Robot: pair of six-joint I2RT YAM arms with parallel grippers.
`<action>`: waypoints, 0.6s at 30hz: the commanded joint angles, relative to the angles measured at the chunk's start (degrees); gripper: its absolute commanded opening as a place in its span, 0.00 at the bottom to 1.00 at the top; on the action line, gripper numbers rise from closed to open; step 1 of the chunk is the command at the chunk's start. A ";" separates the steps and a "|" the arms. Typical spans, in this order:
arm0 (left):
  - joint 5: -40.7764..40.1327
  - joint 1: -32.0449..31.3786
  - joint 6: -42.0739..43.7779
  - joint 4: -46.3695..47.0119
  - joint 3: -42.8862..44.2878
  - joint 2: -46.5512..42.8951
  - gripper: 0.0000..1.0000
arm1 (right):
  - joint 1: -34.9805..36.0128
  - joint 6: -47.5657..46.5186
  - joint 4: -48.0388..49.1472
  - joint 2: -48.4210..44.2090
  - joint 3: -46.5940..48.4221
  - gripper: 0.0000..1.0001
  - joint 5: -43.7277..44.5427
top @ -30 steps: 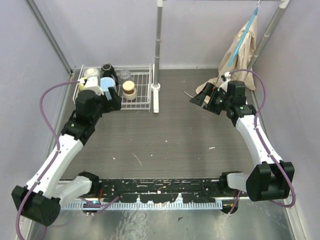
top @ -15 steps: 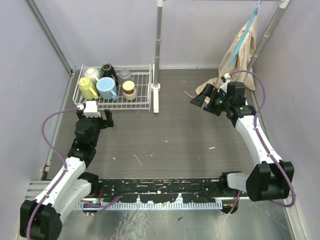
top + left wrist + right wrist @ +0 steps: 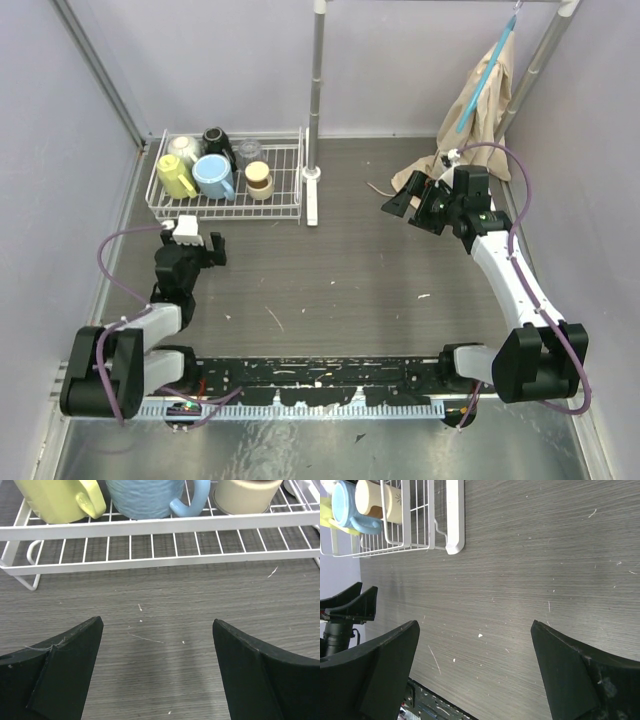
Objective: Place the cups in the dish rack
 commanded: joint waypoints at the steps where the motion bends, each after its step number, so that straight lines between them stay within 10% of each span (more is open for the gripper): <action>1: 5.35 2.18 2.76 18.23 -3.51 5.33 0.98 | 0.14 -2.14 -0.23 -2.19 0.84 1.00 1.73; 9: 11.57 3.94 2.06 40.31 -4.19 26.46 0.98 | 0.12 -2.91 -0.77 -1.55 0.21 1.00 2.59; 18: 11.09 4.65 0.84 17.76 6.07 23.79 0.98 | 0.14 -4.14 -1.05 -0.61 0.38 1.00 4.86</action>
